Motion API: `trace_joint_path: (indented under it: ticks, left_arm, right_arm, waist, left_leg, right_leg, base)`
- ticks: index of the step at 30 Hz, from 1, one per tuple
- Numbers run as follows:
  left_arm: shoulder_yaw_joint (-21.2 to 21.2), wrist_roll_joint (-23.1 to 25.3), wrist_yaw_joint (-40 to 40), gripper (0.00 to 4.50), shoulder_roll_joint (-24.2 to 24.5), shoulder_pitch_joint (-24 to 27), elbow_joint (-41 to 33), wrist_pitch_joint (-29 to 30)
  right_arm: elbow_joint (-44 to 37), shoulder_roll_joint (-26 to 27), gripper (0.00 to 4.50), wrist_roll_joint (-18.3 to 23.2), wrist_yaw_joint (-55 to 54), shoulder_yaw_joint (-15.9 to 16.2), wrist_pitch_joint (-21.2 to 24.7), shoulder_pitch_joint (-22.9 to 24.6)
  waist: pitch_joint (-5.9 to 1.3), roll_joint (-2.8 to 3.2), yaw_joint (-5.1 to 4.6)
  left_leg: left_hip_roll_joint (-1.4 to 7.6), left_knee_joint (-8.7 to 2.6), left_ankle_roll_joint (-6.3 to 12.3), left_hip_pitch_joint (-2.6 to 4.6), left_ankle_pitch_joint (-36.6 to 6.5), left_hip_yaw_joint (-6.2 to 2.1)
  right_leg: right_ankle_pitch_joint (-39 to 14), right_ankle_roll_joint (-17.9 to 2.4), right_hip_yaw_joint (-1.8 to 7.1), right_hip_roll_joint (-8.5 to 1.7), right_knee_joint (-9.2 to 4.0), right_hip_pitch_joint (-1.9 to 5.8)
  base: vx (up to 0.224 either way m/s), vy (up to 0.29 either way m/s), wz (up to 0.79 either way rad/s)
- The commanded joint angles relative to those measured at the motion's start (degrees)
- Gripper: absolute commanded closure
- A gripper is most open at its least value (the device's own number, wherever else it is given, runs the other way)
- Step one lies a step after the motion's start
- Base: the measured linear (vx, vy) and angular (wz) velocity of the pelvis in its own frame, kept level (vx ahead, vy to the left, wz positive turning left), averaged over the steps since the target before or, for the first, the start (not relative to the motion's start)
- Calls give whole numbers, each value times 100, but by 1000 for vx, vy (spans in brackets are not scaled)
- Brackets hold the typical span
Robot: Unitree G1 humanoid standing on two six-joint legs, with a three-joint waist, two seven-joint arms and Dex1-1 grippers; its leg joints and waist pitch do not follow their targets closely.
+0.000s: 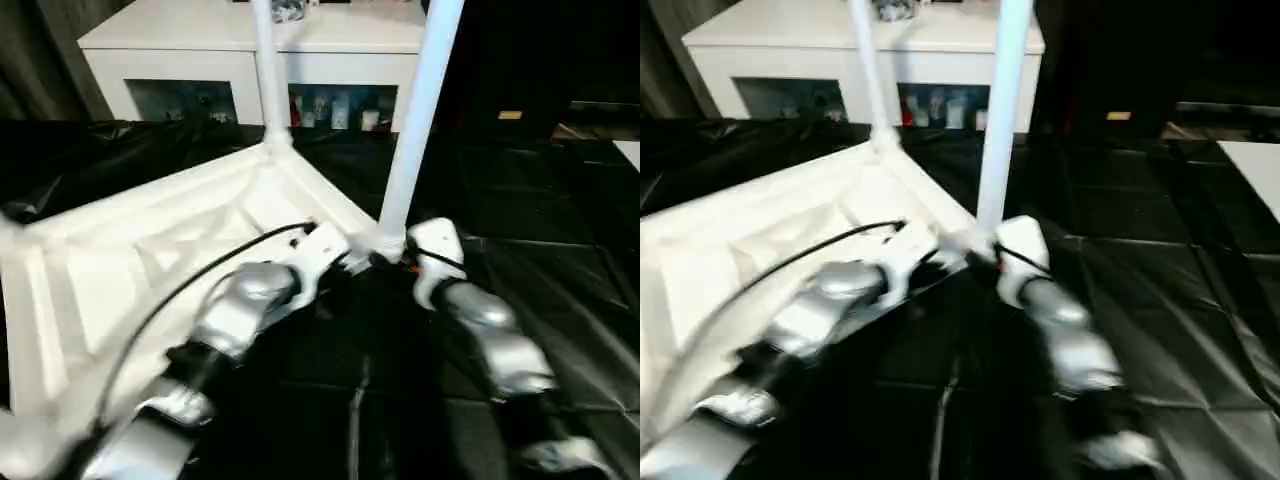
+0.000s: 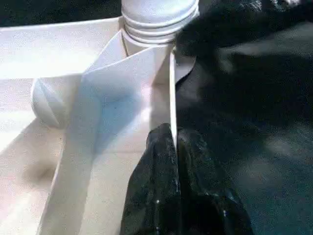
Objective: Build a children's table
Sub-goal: Rotate leg to tighten
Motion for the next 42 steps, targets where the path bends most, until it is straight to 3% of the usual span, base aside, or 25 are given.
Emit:
trace_joint_path:
  ticks: [1,2,3,8,11,12,23,27,30,31,33,34,36,38,40,41,42]
  left_arm:
    - [-355,-98,-722,450,162,191,-186,-144]
    - [-515,-318,-1402,450,465,345,-498,-124]
    - [-570,-358,-1621,450,576,386,-609,-147]
    - [-693,-285,-1943,450,760,389,-761,-90]
    - [-640,-216,-1820,450,721,335,-652,-167]
    - [-620,-177,-1753,450,712,303,-593,-207]
    - [-592,-187,-1864,450,827,329,-607,-180]
    - [-601,-200,-1880,450,828,346,-598,-163]
    - [-586,-196,-1772,450,745,346,-534,-62]
    - [-596,-158,-1705,450,707,335,-500,-24]
    - [-606,52,-1259,450,530,241,-331,234]
    - [-579,101,-1069,450,425,192,-237,294]
    - [-442,197,-445,450,99,31,79,462]
    - [-389,260,-82,450,-127,-103,321,581]
    - [-210,216,408,450,-439,-267,649,742]
    - [29,225,1187,450,-805,-512,1118,679]
    - [29,225,1187,450,-805,-512,1118,679]
  right_arm:
    - [-312,-207,57,186,628,128,-135,100]
    - [-551,-590,57,378,1332,251,-167,295]
    - [-671,-763,57,482,1658,321,-141,384]
    - [-824,-1118,57,536,2394,561,-101,514]
    - [-767,-1214,57,414,2569,674,-169,514]
    - [-725,-1219,84,382,2567,690,-152,498]
    - [-665,-1159,171,628,2722,565,-37,466]
    - [-665,-1128,176,683,2729,564,14,506]
    - [-443,-931,178,599,2351,533,93,511]
    - [-244,-824,178,430,2033,522,40,473]
    - [208,-437,178,88,1064,428,105,348]
    - [274,-220,178,120,717,313,209,291]
    - [448,288,178,152,-178,41,435,104]
    - [638,581,178,74,-734,-54,473,-44]
    - [975,848,178,-208,-1441,-19,358,-256]
    - [1328,1335,178,-261,-2327,-174,328,-540]
    - [1328,1335,178,-261,-2327,-174,328,-540]
  waist:
    - [-323,-82,36]
    - [-306,-92,31]
    - [-306,-81,58]
    - [-256,-79,75]
    - [-258,-94,81]
    - [-266,-92,81]
    - [-306,-104,104]
    - [-309,-89,103]
    - [-292,-94,95]
    - [-289,-70,98]
    - [-246,-76,66]
    - [-162,-67,-15]
    - [-166,-72,-77]
    - [-184,-71,-114]
    - [-185,-61,-154]
    - [-194,-51,-184]
    - [-185,-49,-232]
  left_leg:
    - [300,-339,836,15,-398,-73]
    - [319,-355,773,32,-509,-66]
    - [330,-363,734,44,-632,-78]
    - [332,-404,523,89,-1034,-49]
    - [324,-410,425,74,-1048,-55]
    - [319,-400,413,76,-1024,-51]
    - [307,-366,552,44,-658,-59]
    - [305,-362,572,43,-635,-61]
    - [305,-380,502,52,-773,-58]
    - [305,-382,470,59,-811,-60]
    - [306,-428,320,61,-1115,-62]
    - [278,-479,49,119,-1793,-86]
    - [263,-483,-156,198,-2262,-147]
    - [253,-491,-241,217,-2381,-184]
    - [252,-524,-248,180,-2410,-205]
    - [256,-535,-255,187,-2476,-212]
    - [234,-527,-277,209,-2587,-198]
  right_leg:
    - [-73,-1570,245,-393,-352,344]
    - [-183,-1574,251,-379,-362,315]
    - [-255,-1563,253,-388,-354,341]
    - [-715,-1550,268,-378,-417,280]
    - [-927,-1456,278,-388,-429,301]
    - [-925,-1433,286,-391,-430,296]
    - [-470,-1482,267,-385,-373,323]
    - [-368,-1523,263,-385,-362,328]
    - [-602,-1501,260,-382,-389,313]
    - [-675,-1490,262,-385,-400,310]
    - [-1217,-1400,255,-382,-454,288]
    - [-2376,-1150,233,-382,-568,231]
    - [-3151,-847,226,-402,-636,199]
    - [-3324,-680,216,-400,-679,177]
    - [-3161,-657,186,-401,-685,197]
    - [-3019,-672,176,-394,-692,201]
    - [-2999,-712,179,-375,-710,146]
  base:
    - [0,0,0]
    - [0,0,0]
    - [0,0,0]
    - [0,0,0]
    - [0,0,0]
    - [0,0,0]
    - [0,0,0]
    - [0,0,0]
    - [0,0,0]
    - [0,0,0]
    - [0,0,0]
    - [0,0,0]
    - [0,0,0]
    - [-57,18,-4]
    - [-29,11,-2]
    - [0,0,0]
    - [0,0,0]
